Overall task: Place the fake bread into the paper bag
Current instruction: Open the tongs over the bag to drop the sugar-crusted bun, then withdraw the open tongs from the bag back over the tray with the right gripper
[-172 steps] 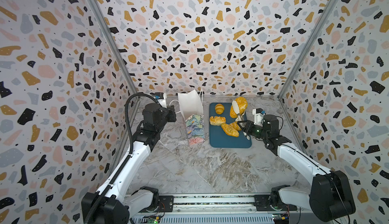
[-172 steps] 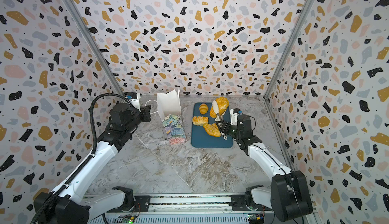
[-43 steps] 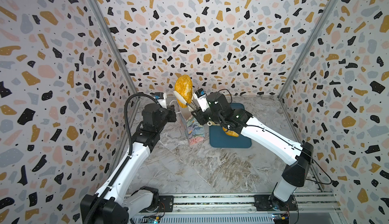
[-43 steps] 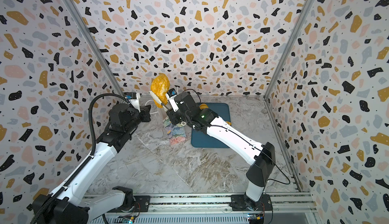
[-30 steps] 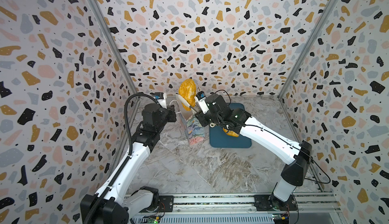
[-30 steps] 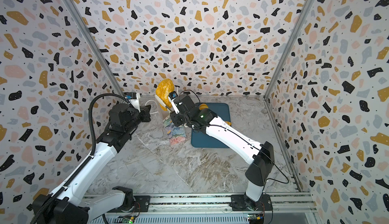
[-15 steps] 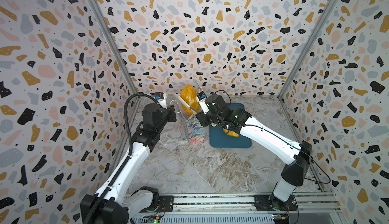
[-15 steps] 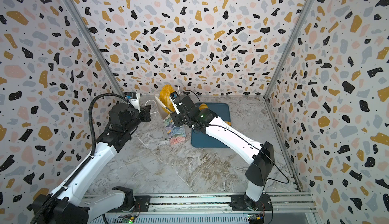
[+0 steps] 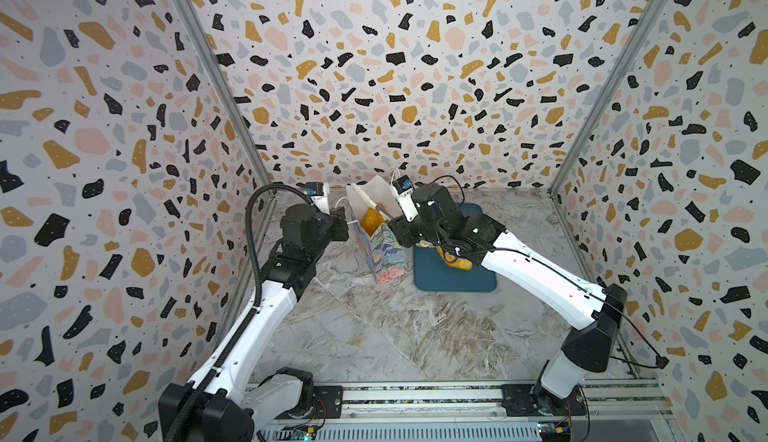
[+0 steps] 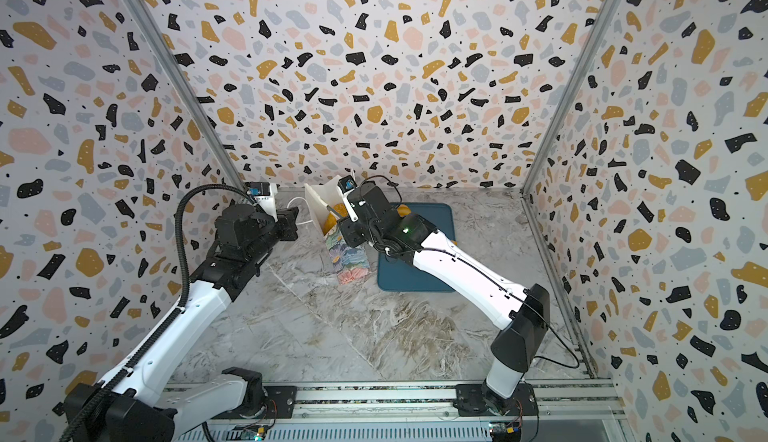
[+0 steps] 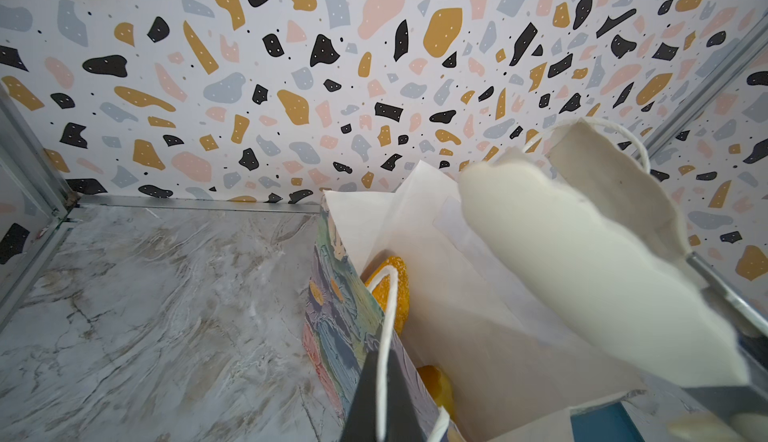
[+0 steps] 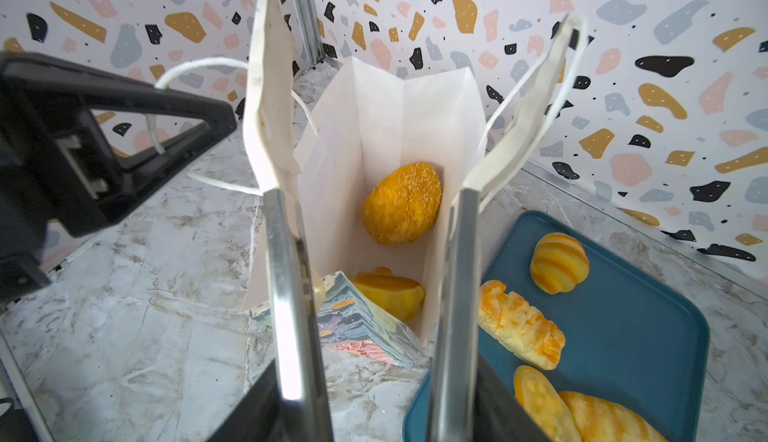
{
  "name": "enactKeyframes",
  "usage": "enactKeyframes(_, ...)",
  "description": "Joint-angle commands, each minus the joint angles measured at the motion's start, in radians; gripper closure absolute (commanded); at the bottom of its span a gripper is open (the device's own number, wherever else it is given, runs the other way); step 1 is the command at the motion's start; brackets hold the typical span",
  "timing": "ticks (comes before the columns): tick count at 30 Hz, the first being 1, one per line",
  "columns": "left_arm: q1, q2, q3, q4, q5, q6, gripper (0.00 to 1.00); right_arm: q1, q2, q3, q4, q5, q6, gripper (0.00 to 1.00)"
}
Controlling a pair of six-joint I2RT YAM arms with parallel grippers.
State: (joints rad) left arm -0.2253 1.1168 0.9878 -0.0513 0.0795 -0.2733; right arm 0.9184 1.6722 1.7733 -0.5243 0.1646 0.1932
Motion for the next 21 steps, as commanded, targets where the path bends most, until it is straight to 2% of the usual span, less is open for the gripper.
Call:
enactKeyframes(1, -0.003, -0.005, 0.002, 0.014, -0.004, 0.009, 1.0, 0.004, -0.078, -0.012, 0.059, -0.006, 0.009, 0.41)
enactKeyframes(21, -0.005, -0.005, -0.005, 0.021, -0.034, 0.003, 1.0, -0.02, -0.312, -0.256, 0.142, 0.002, 0.009, 0.41)
